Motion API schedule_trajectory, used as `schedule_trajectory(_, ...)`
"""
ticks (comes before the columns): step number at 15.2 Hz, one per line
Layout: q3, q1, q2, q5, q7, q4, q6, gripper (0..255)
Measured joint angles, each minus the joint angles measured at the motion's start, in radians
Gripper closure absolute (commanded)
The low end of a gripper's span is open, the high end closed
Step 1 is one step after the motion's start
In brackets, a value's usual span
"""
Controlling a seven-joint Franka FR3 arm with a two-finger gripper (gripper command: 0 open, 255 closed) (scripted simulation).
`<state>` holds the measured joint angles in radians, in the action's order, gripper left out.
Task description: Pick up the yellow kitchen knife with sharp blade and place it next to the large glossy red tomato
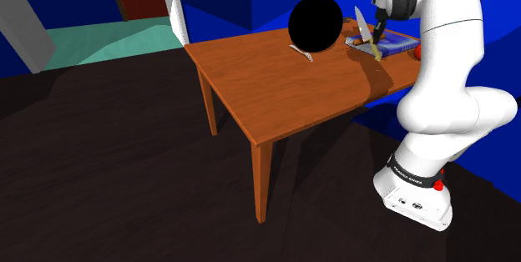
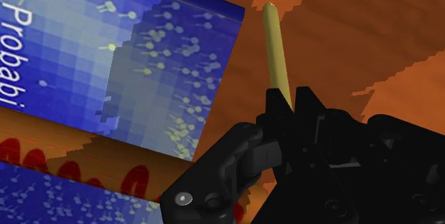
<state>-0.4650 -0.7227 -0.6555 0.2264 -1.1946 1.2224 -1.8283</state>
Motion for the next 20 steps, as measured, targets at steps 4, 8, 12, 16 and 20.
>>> schedule_trajectory(4,0.002,0.010,0.000,0.003,-0.001,0.047,-0.048,255)
schedule_trajectory(8,0.004,0.009,-0.020,0.007,-0.005,0.090,-0.095,255)
schedule_trajectory(12,0.006,0.008,-0.031,0.012,-0.005,0.101,-0.120,255)
schedule_trajectory(16,0.006,0.009,-0.029,0.012,-0.006,0.106,-0.125,255)
schedule_trajectory(20,0.007,0.010,-0.032,0.011,-0.006,0.112,-0.119,0)
